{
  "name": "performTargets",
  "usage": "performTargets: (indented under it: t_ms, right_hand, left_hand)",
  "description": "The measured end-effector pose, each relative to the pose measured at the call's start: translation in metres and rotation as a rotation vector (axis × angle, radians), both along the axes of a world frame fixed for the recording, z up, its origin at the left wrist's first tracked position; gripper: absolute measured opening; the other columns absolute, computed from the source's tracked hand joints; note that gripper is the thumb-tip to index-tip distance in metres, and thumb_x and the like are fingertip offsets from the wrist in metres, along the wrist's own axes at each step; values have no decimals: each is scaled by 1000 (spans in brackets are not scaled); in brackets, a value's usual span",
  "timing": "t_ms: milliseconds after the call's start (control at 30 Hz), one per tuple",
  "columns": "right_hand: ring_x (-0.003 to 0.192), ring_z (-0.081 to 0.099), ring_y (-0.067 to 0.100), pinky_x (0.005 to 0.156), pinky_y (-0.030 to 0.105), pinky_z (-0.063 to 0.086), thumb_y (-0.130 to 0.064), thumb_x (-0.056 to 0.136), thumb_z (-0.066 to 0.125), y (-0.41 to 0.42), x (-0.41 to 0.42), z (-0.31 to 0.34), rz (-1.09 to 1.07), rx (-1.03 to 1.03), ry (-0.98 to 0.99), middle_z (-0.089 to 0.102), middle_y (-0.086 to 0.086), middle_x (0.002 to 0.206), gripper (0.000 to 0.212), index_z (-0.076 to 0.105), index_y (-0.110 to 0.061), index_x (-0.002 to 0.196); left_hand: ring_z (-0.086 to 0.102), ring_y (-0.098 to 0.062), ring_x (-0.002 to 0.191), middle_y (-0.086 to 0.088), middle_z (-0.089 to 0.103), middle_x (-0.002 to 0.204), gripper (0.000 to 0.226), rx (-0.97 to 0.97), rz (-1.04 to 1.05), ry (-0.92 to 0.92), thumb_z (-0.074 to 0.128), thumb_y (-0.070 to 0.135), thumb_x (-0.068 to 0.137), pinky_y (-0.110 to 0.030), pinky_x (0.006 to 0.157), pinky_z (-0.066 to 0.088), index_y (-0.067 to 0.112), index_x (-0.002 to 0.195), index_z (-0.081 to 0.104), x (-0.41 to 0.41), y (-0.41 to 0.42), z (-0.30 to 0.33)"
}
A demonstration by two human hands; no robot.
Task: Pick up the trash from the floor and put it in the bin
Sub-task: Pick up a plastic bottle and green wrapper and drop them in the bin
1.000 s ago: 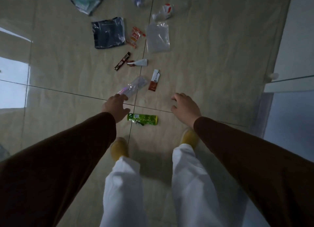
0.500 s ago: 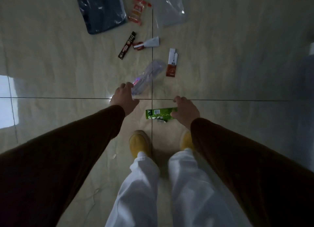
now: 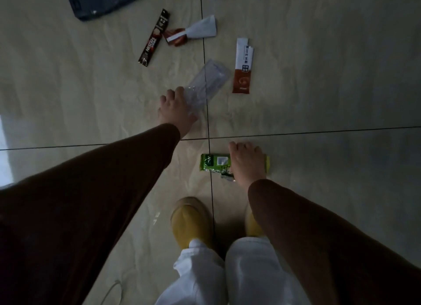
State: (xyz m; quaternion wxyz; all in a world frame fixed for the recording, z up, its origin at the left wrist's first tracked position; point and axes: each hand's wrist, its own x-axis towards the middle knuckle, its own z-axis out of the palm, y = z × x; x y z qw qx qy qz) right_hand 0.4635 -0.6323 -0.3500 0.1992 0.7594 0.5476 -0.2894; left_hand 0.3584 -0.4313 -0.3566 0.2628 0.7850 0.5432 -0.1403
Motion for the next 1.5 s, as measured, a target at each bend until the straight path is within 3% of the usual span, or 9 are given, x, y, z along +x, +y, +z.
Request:
performTargets:
  t_ms: [267,567,767,900,1133,1300,1367,1433,1500]
  right_hand:
    - [94,65,23,78,39,54,-31,102,50,22,35,66,-687,68,296,65,3,107,24,55,-20,121]
    - [87,66,23,70,31,54,-23,92,63,165,75,91,-1360,398,527,67,3,96,16,60,-13,104]
    - [109,52,36,99,41,47,-38,89,62,208,81,10,-1233,224,246,50,14,122,38,63,-14,118]
    - [112,49,39,97,42,47,-37,89,65,212,87,-25,-1209,197,148,43,16,129,45,59,-12,126]
    - [96,68,33,75,33,45,-13,94,60,228,116,9,-1200,378,397,66,8,106,33,43,-13,122]
    - [88,58,15,80,28,45,-5,94,61,265,165,72,-1041,372,491,50,-6,106,92,-1,-25,160]
    - [94,62,17,78,24,42,-8,95,59,295,184,82,-1025,337,492,53,-7,105,68,29,-20,155]
    - [96,69,24,73,28,49,-15,95,61,327,198,81,-1027,333,503,66,-1,99,26,65,-13,121]
    - [86,70,25,76,43,60,-24,92,66,357,209,72,-1044,367,538,72,7,93,15,71,-12,99]
  left_hand:
    - [62,-27,80,-10,64,106,62,-297,209,-55,80,19,70,-34,62,46,22,110,33,-27,9,68]
    - [57,-26,112,-5,57,128,70,-170,228,-233,78,41,76,-33,84,43,16,131,43,21,104,119]
    - [45,-26,120,-5,48,131,68,-9,-22,-180,75,53,71,-39,102,40,15,124,52,72,141,50]
    - [37,-28,137,-7,40,149,88,-1,-129,-49,70,63,69,-44,116,30,16,139,44,85,143,5]
    - [55,-30,107,-11,55,118,78,-49,61,-137,83,31,66,-37,84,46,12,127,38,93,139,34]
    - [60,-30,112,-14,60,129,110,-226,414,-180,88,16,64,-40,88,51,24,148,18,76,155,81]
    - [58,-28,99,-13,64,120,87,-249,477,-83,88,21,65,-35,77,46,13,137,39,67,169,86]
    - [54,-23,87,-11,65,108,67,-279,493,-21,87,26,67,-31,68,39,9,121,51,59,180,85]
    - [51,-22,86,-9,62,104,61,-288,444,-7,86,31,68,-29,65,36,8,114,53,53,187,77]
